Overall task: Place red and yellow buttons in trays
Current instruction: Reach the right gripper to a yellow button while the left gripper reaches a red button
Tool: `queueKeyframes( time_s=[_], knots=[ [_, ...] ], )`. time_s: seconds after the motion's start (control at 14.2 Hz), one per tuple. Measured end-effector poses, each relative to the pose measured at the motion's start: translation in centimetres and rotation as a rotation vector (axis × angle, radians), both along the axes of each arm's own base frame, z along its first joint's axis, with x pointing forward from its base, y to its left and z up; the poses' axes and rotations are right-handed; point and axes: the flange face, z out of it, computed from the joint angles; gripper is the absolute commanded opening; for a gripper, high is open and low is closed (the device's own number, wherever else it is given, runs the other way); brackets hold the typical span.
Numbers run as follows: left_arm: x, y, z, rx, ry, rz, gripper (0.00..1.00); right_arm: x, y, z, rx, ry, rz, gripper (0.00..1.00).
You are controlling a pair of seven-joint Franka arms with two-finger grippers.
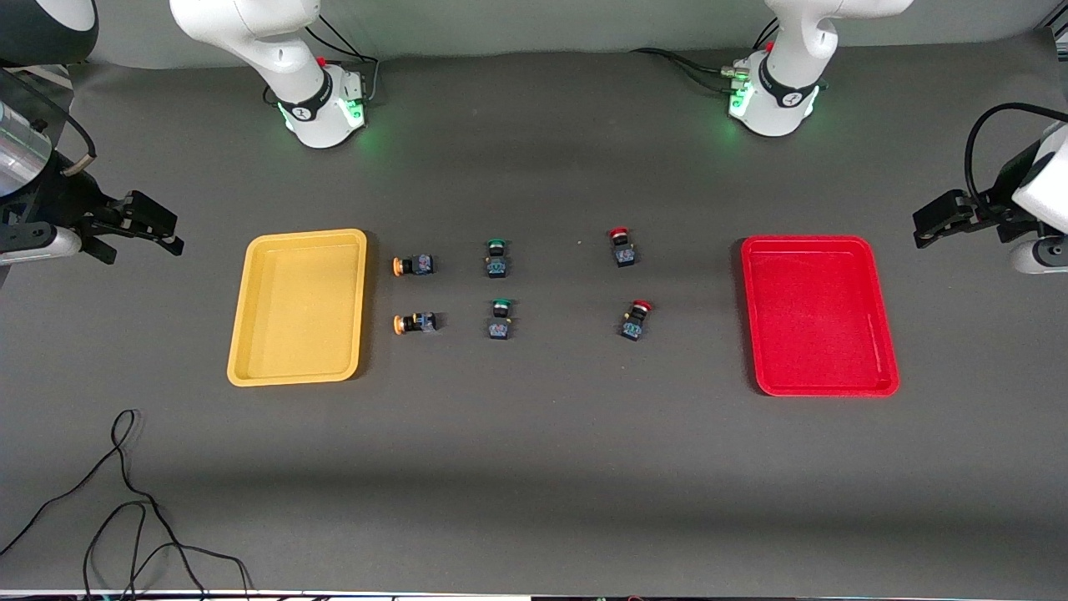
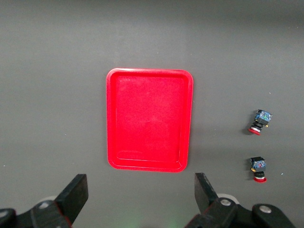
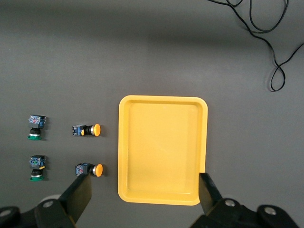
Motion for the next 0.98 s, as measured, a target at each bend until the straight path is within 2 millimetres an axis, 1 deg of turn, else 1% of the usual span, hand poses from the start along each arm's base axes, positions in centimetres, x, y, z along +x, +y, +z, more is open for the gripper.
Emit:
queueKeyframes(
  time_s=[0.35,0.56,0.63,0.7,0.98],
  knots=[
    [0.0,0.0,0.0,0.001,0.0,0.0,1.0,0.0,0.2,0.0,0.002,0.001,0.004,1.0],
    [0.0,0.0,0.0,0.001,0.0,0.0,1.0,0.1,1.9,-0.6,0.052,0.019,-0.028,1.0],
    [0.0,0.0,0.0,0.001,0.0,0.0,1.0,0.2,2.8,-0.9,0.063,0.03,-0.059,1.0],
    [0.0,0.0,0.0,0.001,0.0,0.0,1.0,0.2,4.1,-1.4,0.069,0.045,-0.102,1.0],
    [0.0,-0.2,-0.1,0.001,0.002,-0.004,1.0,0.0,11.5,-4.2,0.067,0.124,-0.318,1.0]
  ],
)
